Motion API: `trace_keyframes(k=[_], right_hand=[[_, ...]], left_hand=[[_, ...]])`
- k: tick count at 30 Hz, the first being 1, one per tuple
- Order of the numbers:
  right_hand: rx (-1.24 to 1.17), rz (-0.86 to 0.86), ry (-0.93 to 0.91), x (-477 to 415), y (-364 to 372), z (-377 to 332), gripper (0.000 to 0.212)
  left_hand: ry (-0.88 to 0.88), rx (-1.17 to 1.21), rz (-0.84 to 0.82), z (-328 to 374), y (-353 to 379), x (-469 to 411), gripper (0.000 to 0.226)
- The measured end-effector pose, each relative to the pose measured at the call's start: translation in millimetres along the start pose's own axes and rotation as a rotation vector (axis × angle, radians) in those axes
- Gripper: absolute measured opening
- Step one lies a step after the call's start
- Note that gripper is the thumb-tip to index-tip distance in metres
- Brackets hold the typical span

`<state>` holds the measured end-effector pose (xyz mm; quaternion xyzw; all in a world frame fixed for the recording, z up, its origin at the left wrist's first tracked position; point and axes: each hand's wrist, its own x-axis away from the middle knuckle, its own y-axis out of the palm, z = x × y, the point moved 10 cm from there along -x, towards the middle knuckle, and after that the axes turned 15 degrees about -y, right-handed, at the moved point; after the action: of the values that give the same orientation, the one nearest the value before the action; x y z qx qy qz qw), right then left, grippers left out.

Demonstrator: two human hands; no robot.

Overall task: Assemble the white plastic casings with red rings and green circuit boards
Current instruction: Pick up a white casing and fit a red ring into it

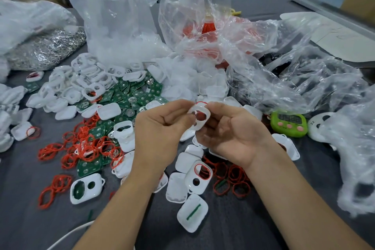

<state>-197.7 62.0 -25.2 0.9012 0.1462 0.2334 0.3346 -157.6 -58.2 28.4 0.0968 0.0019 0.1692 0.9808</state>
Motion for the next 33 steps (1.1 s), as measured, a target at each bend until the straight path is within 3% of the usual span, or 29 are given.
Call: trace_keyframes(k=[2, 4, 6, 8, 10, 15, 21, 26, 33], right_hand=[[-0.013, 0.074, -0.054, -0.7, -6.5, -6.1, 0.004], [0.188, 0.12, -0.26, -4.3, -18.6, -27.8, 0.027], [0.411, 0.092, -0.443, -1.0, -14.5, -45.6, 0.032], [0.425, 0.006, -0.507, 1.5, -4.3, -48.1, 0.033], [0.418, -0.017, -0.541, 3.3, 0.7, -45.7, 0.032], [0.541, 0.048, -0.664, 8.8, 2.7, -48.5, 0.031], [0.993, -0.017, -0.808, 15.2, 13.5, -64.8, 0.042], [1.1, -0.049, -0.877, 19.2, 21.0, -66.2, 0.035], [1.192, -0.084, -0.995, 27.2, 30.6, -72.9, 0.035]], left_hand=[[0.06, -0.051, -0.012, 6.2, 5.0, 3.9, 0.034], [0.023, -0.049, 0.1, 0.8, -5.5, 1.7, 0.035], [-0.032, -0.066, 0.24, -6.9, -20.5, -0.1, 0.041], [-0.059, -0.061, 0.28, -11.9, -26.7, -0.6, 0.056], [-0.064, -0.06, 0.242, -13.7, -22.8, -1.4, 0.058], [-0.05, -0.083, 0.149, -14.1, -9.5, -2.2, 0.027], [-0.184, 0.079, 0.113, -25.1, -10.5, -4.1, 0.029], [-0.31, 0.15, 0.078, -34.4, -9.6, -5.3, 0.027], [-0.289, 0.152, -0.03, -29.2, -1.8, -6.0, 0.025]])
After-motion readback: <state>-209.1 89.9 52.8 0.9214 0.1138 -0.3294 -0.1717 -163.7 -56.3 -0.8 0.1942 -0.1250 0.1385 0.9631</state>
